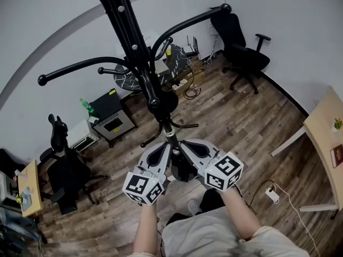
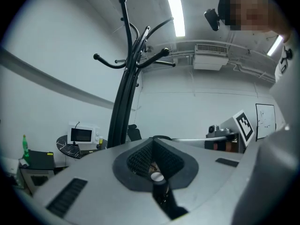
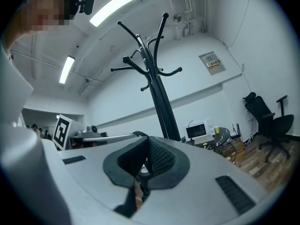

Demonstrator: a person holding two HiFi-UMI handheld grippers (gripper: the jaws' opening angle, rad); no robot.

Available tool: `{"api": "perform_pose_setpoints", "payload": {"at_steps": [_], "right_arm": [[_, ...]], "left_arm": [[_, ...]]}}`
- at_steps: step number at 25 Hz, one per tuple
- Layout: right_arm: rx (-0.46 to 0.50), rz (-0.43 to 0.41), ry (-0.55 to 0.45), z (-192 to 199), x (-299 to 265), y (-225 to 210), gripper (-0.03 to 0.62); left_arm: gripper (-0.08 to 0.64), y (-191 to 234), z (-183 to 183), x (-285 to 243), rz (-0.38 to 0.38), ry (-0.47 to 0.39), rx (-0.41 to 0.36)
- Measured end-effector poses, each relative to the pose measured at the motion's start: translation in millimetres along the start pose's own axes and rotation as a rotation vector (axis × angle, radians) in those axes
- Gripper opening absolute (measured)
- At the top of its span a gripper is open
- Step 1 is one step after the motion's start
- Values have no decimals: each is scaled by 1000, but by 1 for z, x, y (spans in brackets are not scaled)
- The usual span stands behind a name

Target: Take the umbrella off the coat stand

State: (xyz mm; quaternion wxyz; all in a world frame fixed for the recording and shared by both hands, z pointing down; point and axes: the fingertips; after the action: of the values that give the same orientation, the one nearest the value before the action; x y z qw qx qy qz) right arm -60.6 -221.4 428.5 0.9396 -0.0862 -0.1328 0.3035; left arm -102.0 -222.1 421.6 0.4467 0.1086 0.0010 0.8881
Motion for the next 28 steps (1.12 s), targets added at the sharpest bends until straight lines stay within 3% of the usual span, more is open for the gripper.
{"api": "perform_pose_setpoints", "payload": {"at_steps": [5, 9, 16, 28], "right_arm": [[2, 14, 41, 21, 11, -5, 18], [-67, 35, 47, 34, 24, -12, 18], [-88, 41, 51, 49, 30, -14, 18], [-37, 46, 141, 76, 31, -14, 20]], "left_arm": [[20, -3, 26, 5, -27, 34, -10], [20, -12, 45, 7, -42, 65, -36], [20, -15, 58, 10, -62, 77, -64], [20, -12, 80, 21, -105, 86, -24]]}}
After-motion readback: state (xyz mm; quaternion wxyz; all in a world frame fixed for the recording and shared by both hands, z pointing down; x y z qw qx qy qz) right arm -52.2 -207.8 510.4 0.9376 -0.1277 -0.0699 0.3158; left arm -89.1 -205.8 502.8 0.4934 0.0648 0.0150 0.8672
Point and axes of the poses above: the fingertips, and each gripper's own axes: x backward along the fingers, y to its left, z out of its underside, and after that the axes turned 10 degrees about -y, right-handed
